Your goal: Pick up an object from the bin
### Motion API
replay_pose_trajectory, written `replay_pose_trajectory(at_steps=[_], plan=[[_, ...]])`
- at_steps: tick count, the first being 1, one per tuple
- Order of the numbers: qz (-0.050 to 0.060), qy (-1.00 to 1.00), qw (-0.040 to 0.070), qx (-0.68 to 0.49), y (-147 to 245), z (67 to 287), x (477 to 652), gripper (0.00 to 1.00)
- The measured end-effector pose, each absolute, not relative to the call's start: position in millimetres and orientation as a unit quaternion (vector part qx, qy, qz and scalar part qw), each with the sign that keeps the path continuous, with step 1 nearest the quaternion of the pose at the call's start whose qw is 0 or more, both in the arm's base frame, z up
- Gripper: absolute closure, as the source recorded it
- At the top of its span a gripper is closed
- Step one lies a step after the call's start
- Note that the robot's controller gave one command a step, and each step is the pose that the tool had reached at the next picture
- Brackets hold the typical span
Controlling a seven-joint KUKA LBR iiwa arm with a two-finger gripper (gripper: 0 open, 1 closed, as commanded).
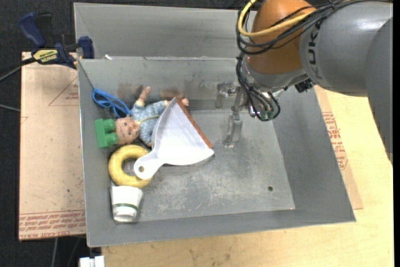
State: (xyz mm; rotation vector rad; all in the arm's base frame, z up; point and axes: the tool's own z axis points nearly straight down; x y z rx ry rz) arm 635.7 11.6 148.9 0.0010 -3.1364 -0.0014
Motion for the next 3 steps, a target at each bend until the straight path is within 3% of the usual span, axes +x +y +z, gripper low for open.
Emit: replay_pose_trajectory(at_steps=[1,2,3], plan=[[-0.001,-1.000,-0.001,0.000,12,154,637.1,0.00],[0.000,-0.999,-0.004,0.048,27,135,629.8,0.00],[-0.001,-0.987,-0.003,0.158,56,85,602.6,0.00]])
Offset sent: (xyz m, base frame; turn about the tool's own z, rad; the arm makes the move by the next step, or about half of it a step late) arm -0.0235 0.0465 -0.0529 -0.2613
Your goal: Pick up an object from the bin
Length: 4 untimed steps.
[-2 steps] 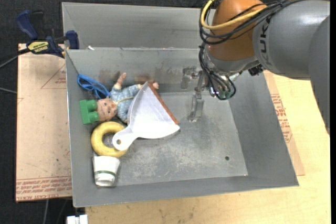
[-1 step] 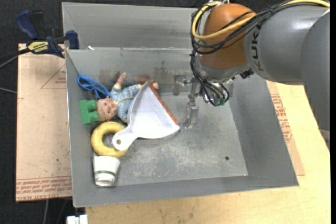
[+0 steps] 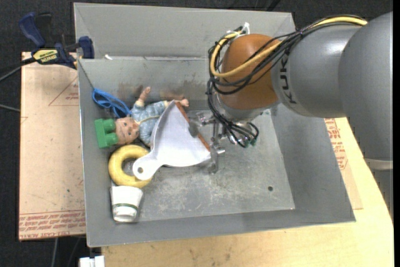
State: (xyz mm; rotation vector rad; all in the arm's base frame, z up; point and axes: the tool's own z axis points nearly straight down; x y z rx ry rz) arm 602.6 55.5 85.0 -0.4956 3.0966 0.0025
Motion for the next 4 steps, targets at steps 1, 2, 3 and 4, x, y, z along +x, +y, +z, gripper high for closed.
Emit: replay_pose_trajectory(at_steps=[1,2,3,4], plan=[[-0.001,0.975,0.005,-0.224,78,90,568.5,1.00],[0.000,0.975,0.005,-0.224,78,90,568.5,1.00],[0.000,0.976,0.000,-0.219,84,130,563.1,1.00],[0.000,0.975,0.004,-0.221,92,193,567.8,1.00]])
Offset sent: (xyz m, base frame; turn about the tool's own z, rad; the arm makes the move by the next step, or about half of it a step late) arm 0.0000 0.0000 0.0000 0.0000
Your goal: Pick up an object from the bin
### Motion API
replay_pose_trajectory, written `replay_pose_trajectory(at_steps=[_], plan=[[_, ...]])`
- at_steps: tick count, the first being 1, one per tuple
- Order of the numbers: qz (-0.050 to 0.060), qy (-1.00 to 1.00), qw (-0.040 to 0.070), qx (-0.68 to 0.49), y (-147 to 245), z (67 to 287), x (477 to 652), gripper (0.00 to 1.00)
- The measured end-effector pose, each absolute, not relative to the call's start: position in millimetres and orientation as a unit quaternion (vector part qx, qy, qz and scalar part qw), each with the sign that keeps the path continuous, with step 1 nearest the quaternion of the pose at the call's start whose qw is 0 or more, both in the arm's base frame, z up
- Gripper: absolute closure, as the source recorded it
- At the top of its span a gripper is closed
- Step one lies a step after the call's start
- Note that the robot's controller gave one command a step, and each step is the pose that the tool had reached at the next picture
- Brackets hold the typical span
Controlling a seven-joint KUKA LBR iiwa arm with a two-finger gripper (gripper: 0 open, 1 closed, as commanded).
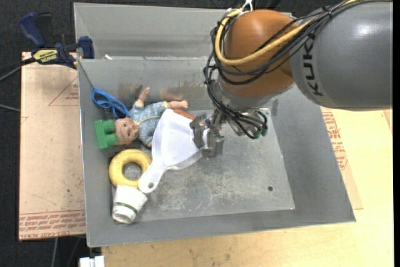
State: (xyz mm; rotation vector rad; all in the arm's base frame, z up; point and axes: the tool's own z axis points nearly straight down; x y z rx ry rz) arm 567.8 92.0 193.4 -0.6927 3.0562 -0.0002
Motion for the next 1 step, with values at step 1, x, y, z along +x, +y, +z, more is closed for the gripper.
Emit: replay_pose_trajectory(at_steps=[1], plan=[[0.000,0.976,0.007,-0.220,92.6,226.7,568.3,1.00]])
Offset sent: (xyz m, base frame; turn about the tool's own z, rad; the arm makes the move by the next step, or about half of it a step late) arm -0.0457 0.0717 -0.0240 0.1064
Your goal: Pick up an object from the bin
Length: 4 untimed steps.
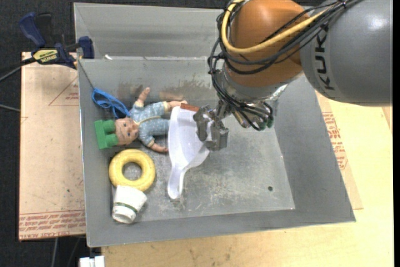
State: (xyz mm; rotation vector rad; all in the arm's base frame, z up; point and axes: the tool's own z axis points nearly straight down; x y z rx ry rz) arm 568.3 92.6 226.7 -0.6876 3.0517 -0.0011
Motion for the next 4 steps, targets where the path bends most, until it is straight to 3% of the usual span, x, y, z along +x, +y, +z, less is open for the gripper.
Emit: replay_pose_trajectory(at_steps=[1,2,3,4], plan=[[-0.001,0.983,0.006,-0.182,131,192,541.9,1.00],[0.001,0.980,0.003,-0.201,161,177,536.3,1.00],[-0.001,0.974,0.002,-0.228,149,215,542.9,1.00],[0.001,0.974,0.003,-0.225,151,269,535.2,1.00]])
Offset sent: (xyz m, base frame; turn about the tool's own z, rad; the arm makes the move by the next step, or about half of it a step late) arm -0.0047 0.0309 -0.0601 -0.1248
